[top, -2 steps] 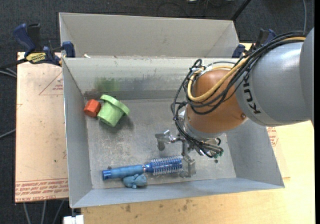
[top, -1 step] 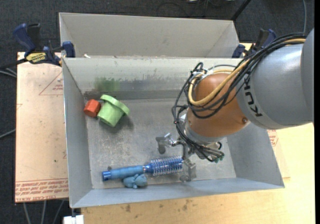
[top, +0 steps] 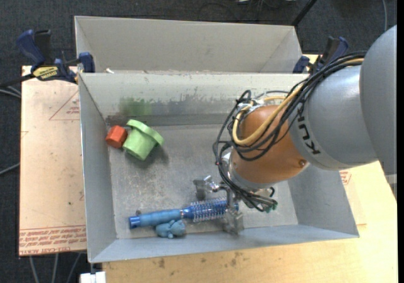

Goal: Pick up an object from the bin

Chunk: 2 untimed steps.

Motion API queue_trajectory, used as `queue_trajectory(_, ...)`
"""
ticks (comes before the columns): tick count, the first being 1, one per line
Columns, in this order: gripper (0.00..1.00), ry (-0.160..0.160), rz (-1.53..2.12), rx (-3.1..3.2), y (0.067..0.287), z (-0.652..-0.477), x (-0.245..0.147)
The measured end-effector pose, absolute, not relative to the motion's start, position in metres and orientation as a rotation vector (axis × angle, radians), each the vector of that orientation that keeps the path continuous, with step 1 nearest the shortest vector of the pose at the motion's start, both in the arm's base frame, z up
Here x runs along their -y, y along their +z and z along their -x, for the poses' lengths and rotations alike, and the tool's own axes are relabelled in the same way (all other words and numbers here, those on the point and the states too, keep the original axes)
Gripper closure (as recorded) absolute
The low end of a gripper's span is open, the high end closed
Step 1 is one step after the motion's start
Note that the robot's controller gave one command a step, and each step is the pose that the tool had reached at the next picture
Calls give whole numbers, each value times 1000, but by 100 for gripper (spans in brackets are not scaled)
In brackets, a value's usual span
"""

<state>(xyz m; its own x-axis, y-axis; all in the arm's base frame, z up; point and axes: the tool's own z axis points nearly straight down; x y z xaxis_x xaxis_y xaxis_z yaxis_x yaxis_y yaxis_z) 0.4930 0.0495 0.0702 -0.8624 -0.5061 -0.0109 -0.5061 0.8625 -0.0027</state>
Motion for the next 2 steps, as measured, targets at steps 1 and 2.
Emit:
queue_trajectory(1, 0, 1, 819, -3015, 71, -495, -50)
queue_trajectory(2, 100, 2, 814, -3015, 70, -495, -50)
